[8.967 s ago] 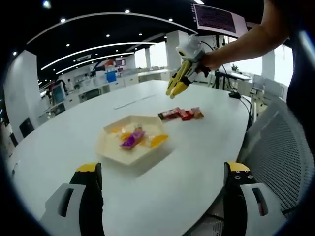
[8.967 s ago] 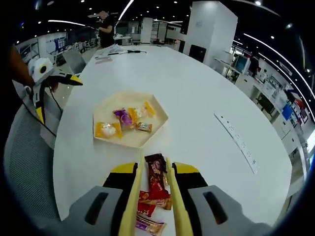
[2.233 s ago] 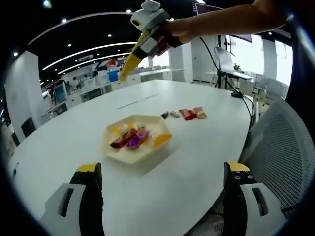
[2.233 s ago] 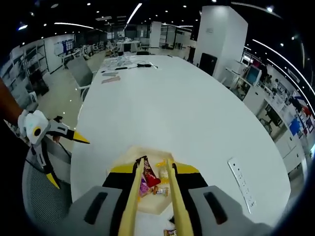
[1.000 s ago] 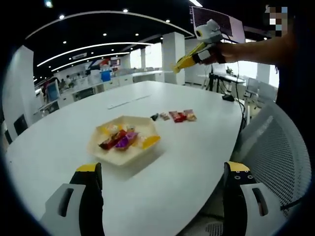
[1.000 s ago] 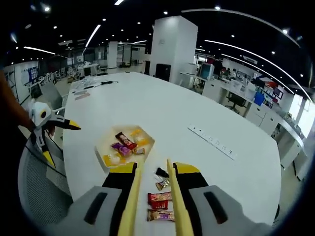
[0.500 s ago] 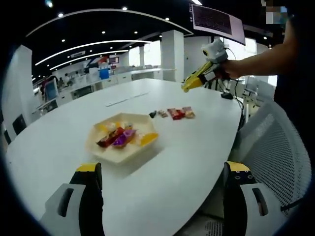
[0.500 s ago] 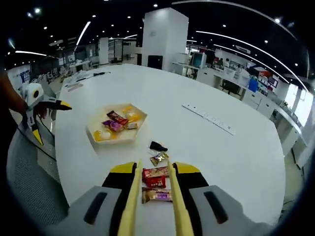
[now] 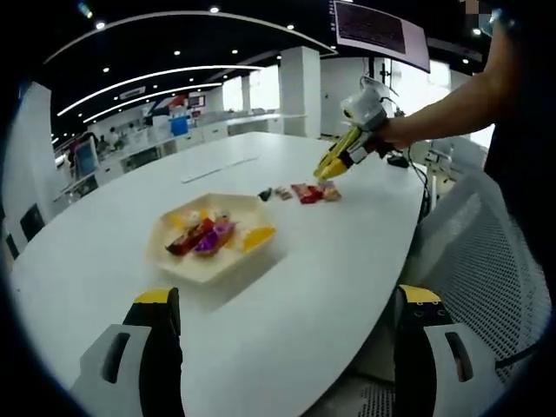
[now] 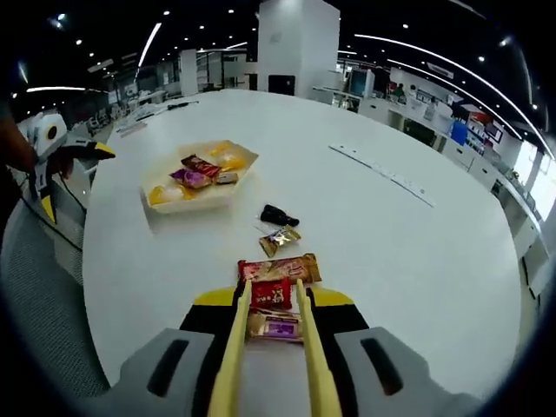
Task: Place the target food into the container with the food tongs after gripping and lifting it, then release it inside without dropping or visibly crushing the food.
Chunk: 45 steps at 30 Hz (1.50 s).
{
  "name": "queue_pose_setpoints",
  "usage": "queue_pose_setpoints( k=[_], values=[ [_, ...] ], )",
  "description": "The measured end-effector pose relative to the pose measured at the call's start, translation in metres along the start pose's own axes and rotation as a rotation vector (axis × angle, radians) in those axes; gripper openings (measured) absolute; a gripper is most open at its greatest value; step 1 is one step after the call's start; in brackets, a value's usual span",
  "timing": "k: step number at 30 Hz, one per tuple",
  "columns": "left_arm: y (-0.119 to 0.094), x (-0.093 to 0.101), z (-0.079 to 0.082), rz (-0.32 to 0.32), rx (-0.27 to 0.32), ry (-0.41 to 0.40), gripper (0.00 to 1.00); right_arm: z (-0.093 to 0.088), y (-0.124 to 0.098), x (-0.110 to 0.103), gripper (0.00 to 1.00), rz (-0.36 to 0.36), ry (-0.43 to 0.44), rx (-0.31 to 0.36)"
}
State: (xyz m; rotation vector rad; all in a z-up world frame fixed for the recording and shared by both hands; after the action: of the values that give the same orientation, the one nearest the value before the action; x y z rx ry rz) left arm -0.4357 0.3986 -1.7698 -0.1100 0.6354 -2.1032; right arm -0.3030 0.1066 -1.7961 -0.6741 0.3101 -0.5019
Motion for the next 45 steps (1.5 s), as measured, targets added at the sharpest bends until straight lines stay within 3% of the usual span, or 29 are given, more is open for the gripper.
queue_pose_setpoints(
  k=[7, 17, 23, 29, 45],
  values=[
    [0.001, -0.004, -0.001, 0.014, -0.009, -0.017, 1.00, -0.009, 0.014, 0.001, 0.29, 0.010, -0.030, -0.079],
    [0.002, -0.005, -0.001, 0.024, -0.010, -0.022, 1.00, -0.014, 0.022, 0.000, 0.24, 0.020, -0.024, -0.121],
    [0.002, -0.005, -0.003, 0.026, -0.017, -0.015, 1.00, -0.009, 0.021, 0.004, 0.22, 0.012, 0.011, -0.119],
    [0.002, -0.007, -0.002, 0.033, -0.012, -0.019, 1.00, 0.001, 0.009, 0.005, 0.22, 0.005, 0.051, -0.073],
    [0.002, -0.007, -0.002, 0.032, -0.010, -0.012, 1.00, 0.014, -0.006, 0.005, 0.22, -0.011, 0.066, -0.031]
  ],
)
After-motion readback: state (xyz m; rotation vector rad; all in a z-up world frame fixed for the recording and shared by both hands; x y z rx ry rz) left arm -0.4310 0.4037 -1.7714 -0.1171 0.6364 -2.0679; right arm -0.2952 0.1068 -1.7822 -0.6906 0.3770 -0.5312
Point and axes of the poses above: the point that each gripper's makers call its tool centre point, and the gripper's own axes: y roughly forward along the fingers, x roughly to its right, z roughly out of its top, the point moved 2 cm from there along -y, roughly backward along the fingers, and after that the axes turned 15 degrees about z, right-handed, at the moved point
